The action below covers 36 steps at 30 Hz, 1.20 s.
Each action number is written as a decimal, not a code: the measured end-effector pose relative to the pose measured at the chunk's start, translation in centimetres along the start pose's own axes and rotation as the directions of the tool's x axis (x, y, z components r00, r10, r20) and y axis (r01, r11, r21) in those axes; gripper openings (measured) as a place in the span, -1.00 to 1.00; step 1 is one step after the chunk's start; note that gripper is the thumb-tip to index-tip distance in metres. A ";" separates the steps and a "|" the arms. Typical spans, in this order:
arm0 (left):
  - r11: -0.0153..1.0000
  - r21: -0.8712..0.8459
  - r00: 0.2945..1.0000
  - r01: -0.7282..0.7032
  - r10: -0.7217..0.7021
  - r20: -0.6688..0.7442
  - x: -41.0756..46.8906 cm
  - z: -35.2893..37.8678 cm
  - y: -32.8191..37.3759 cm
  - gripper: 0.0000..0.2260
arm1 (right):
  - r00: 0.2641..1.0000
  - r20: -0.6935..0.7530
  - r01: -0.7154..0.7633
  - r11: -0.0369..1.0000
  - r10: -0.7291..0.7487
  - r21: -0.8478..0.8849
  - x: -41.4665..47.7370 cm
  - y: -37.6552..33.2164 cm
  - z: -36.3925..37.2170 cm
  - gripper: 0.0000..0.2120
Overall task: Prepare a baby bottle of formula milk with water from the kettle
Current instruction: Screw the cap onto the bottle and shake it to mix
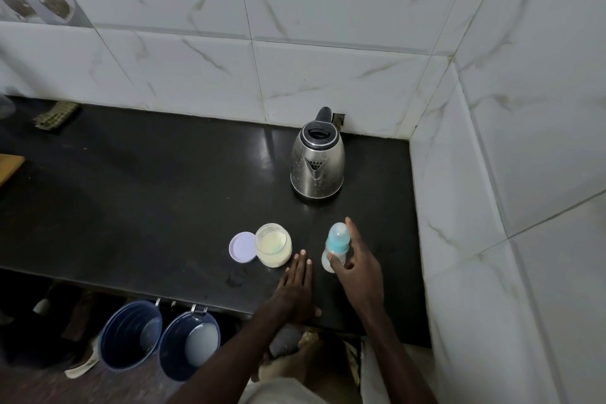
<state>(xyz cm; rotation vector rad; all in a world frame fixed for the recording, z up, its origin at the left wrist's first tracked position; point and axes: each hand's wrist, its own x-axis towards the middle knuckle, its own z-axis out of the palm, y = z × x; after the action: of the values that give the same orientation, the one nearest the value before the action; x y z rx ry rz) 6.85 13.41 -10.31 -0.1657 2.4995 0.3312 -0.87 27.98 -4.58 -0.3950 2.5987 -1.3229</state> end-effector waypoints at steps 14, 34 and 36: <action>1.000 0.017 1.000 -0.003 0.004 -0.028 0.0 0.2 -0.1 0.05 | 0.996 0.068 -0.056 0.998 0.058 -0.032 -1.1 2.5 1.9 -0.23; 1.000 0.020 0.999 0.001 0.000 -0.041 0.0 0.4 -0.1 0.05 | 0.996 0.024 -0.078 0.994 0.080 -0.077 -0.8 2.0 2.6 -0.15; 1.000 0.015 0.999 -0.003 0.003 -0.043 0.0 0.4 -0.1 0.04 | 0.997 0.019 -0.071 0.993 0.073 -0.096 -0.8 1.9 2.6 -0.14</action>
<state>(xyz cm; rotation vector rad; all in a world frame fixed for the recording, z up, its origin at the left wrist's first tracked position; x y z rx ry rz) 7.10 13.44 -10.60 -0.1645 2.5448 0.3130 0.34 27.37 -7.59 -0.3256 2.6382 -1.1679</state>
